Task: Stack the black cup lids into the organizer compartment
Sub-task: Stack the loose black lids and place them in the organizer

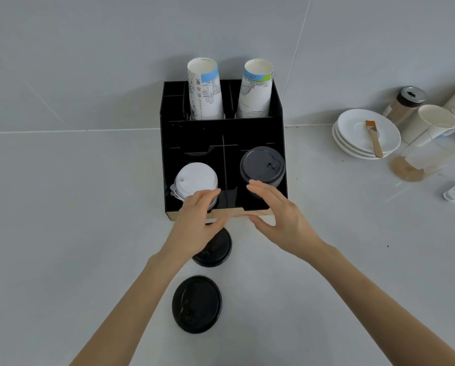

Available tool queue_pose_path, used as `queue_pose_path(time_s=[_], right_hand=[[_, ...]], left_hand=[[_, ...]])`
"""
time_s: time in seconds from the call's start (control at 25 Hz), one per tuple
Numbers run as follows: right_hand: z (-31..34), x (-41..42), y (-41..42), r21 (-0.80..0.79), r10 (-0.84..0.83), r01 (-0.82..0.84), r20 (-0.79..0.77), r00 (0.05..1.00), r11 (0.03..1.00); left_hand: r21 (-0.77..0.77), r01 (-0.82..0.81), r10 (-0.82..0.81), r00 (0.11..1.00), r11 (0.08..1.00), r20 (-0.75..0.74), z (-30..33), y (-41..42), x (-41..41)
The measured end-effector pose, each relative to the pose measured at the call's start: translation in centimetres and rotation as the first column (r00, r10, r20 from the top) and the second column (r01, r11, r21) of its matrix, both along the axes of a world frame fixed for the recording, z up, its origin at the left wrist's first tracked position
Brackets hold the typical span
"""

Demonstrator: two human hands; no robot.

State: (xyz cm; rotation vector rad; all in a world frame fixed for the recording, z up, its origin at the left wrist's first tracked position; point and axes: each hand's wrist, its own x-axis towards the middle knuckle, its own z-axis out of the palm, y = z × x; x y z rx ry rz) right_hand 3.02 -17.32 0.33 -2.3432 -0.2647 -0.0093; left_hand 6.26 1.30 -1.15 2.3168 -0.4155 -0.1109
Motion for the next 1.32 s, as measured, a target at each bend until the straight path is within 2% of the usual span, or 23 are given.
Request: queue_pose_path(time_s=[0.28, 0.56, 0.88, 1.08, 1.32], right_hand=[[-2.9, -3.7, 4.0, 0.002, 0.150, -0.151, -0.128, 0.980, 0.989], [-5.7, -6.6, 6.4, -0.023, 0.300, -0.320, -0.289, 0.909, 0.947], [-6.5, -7.8, 7.2, -0.091, 0.348, -0.374, -0.220, 0.911, 0.923], [-7.1, -8.8, 7.7, -0.114, 0.402, -0.445, -0.278, 0.872, 0.888], [-7.3, -8.6, 7.5, -0.113, 0.346, -0.395, -0.309, 0.886, 0.912]], left_hand=[[0.029, -0.062, 0.064, 0.993, 0.998, -0.102, -2.4, 5.1, -5.0], [0.099, -0.044, 0.065, 0.974, 0.994, -0.217, -4.6, 7.7, -8.9], [0.154, -0.006, 0.049, 0.961, 0.988, -0.272, -5.8, 8.3, -11.2], [0.186, 0.008, 0.043, 0.962, 0.982, -0.268, -6.0, 8.2, -11.7], [0.164, 0.006, 0.040, 0.961, 0.986, -0.274, -6.0, 8.1, -11.8]])
